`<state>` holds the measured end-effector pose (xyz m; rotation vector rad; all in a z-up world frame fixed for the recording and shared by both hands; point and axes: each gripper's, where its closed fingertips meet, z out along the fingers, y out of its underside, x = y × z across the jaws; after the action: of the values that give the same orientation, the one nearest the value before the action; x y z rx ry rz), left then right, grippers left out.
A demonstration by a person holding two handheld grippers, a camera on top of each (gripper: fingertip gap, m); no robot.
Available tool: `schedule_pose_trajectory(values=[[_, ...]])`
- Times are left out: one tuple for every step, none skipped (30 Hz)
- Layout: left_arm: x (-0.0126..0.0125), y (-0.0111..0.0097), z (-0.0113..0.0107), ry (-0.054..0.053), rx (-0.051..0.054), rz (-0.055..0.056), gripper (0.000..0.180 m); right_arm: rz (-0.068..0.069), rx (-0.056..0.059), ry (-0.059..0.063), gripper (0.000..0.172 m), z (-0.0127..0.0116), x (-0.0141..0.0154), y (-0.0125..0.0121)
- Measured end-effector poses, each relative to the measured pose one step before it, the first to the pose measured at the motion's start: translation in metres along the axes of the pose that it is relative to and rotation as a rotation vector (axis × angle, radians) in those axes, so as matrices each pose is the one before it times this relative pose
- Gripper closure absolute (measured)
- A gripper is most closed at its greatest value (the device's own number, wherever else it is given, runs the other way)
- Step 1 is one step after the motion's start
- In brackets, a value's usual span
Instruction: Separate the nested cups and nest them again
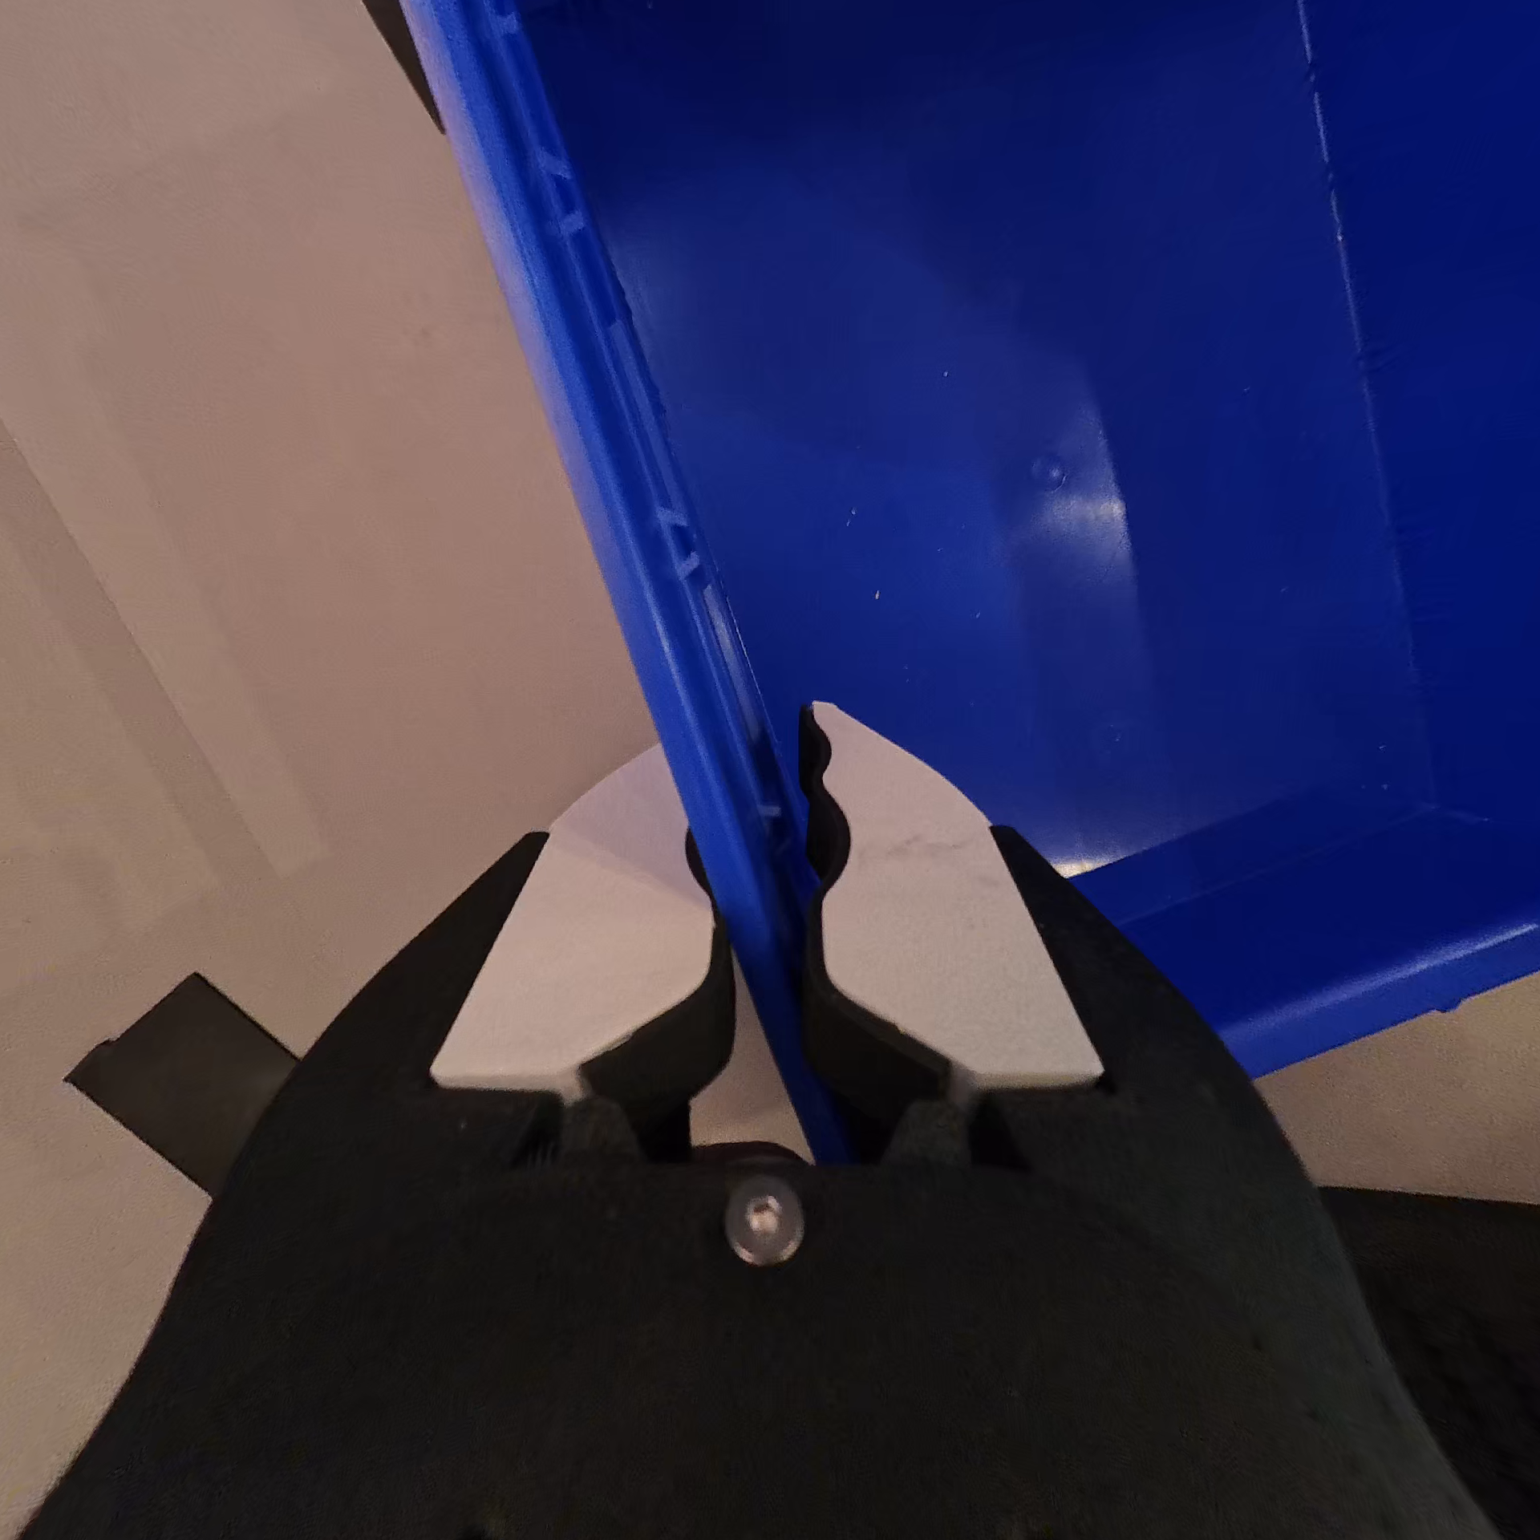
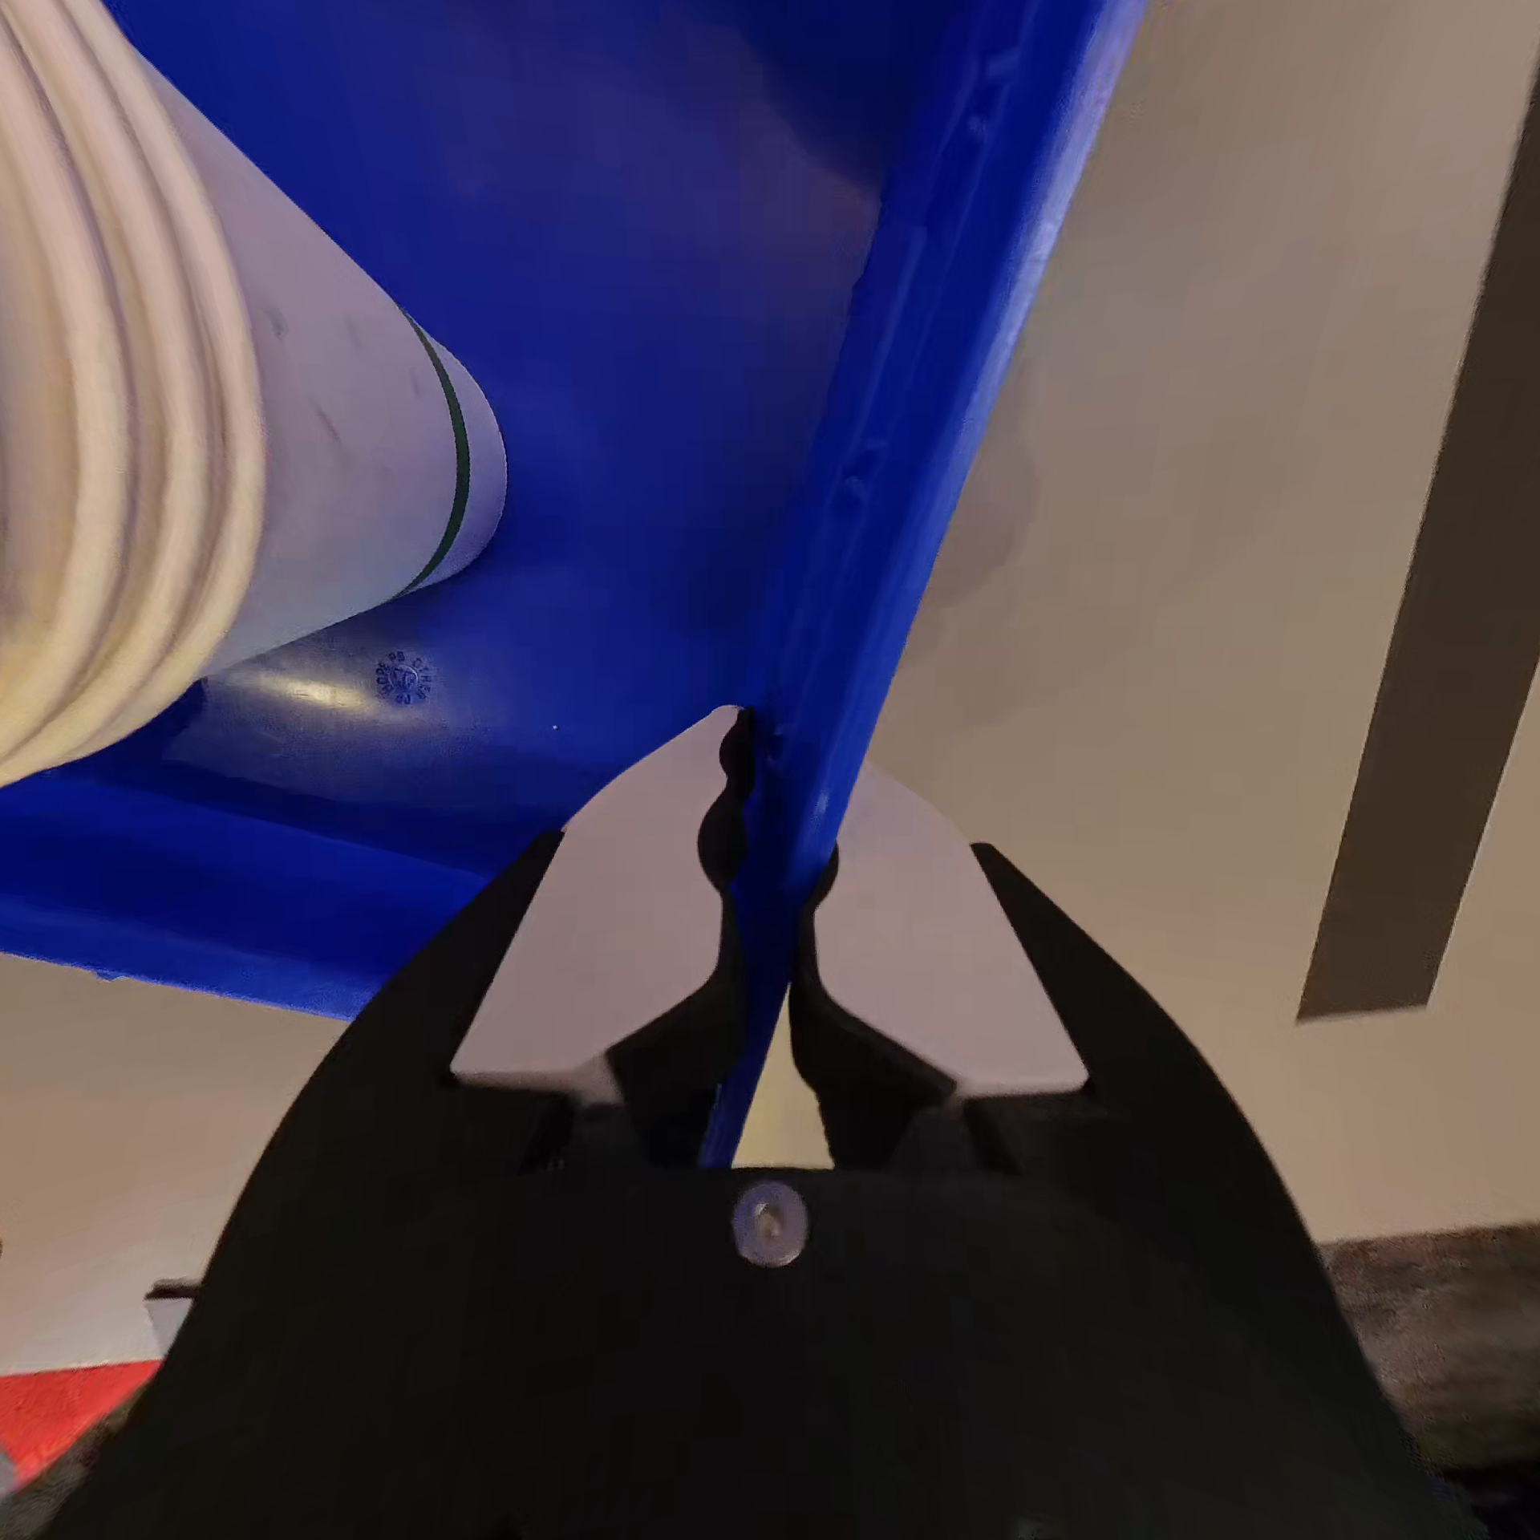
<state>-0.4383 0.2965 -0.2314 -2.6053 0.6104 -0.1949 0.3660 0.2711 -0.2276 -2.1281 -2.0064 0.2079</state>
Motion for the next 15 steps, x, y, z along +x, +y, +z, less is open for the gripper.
schedule_pose_trajectory(values=[[0.00069, 0.00004, -0.00068, -0.003, -0.0045, 0.0001, 0.167, -0.0413, -0.0013, -0.0101, 0.164, 0.0021, -0.00315, -0.0084], [0.00031, -0.0002, -0.00067, -0.0042, -0.0039, 0.0007, 0.167, -0.0408, -0.0027, -0.0065, 0.164, 0.0021, -0.00252, -0.0083], [0.00025, -0.00037, -0.00071, -0.0038, -0.003, -0.0007, 0.167, -0.038, -0.0022, -0.0062, 0.165, 0.0019, -0.00231, -0.0084], [0.00006, -0.00027, -0.00065, -0.0035, -0.0028, 0.0, 0.167, -0.0378, -0.0003, -0.0058, 0.164, 0.00151, -0.00195, -0.00832], [0.00023, -0.00028, -0.00065, -0.0025, -0.0021, -0.0001, 0.167, -0.0349, -0.0006, -0.005, 0.164, 0.00162, -0.00142, -0.00753], [0.00007, -0.00013, -0.00029, -0.0035, -0.0034, 0.0004, 0.167, -0.0325, -0.0012, -0.0037, 0.164, 0.00173, -0.00105, -0.00688], [-0.00006, 0.00026, 0.00007, -0.0033, -0.0044, 0.0011, 0.167, -0.0296, 0.0, -0.0047, 0.164, 0.00151, -0.00102, -0.00665], [0.00014, 0.00037, 0.00002, -0.0001, -0.0031, -0.0016, 0.167, -0.0278, -0.0002, -0.0054, 0.164, 0.00117, -0.00096, -0.00655], [-0.00008, 0.00041, 0.00012, 0.0001, -0.0018, -0.0031, 0.167, -0.0269, -0.0005, -0.0037, 0.164, 0.00128, -0.0005, -0.00663], [-0.00024, 0.00061, 0.00026, -0.0001, -0.0002, -0.002, 0.167, -0.0205, 0.003, -0.0042, 0.164, 0.00187, -0.00022, -0.00751], [0.00002, 0.00048, 0.00011, 0.0012, 0.0019, -0.0013, 0.167, -0.0178, 0.0042, -0.0063, 0.164, 0.00246, -0.00027, -0.00791], [-0.00015, 0.00028, -0.00011, 0.0013, 0.0042, -0.0033, 0.167, -0.0153, 0.0041, -0.0094, 0.164, 0.00275, -0.00043, -0.00808], [-0.00002, 0.00011, -0.00035, -0.0001, 0.0061, -0.0013, 0.167, -0.0118, 0.003, -0.0117, 0.164, 0.00233, -0.00021, -0.00792], [0.00018, -0.00017, -0.00076, 0.0009, 0.0093, -0.0011, 0.167, -0.0083, 0.0001, -0.0112, 0.165, 0.00195, 0.00033, -0.00748], [0.00026, -0.00037, -0.00123, 0.0012, 0.0108, -0.0028, 0.167, -0.0065, -0.0007, -0.0079, 0.165, 0.00201, 0.00111, -0.00698]])
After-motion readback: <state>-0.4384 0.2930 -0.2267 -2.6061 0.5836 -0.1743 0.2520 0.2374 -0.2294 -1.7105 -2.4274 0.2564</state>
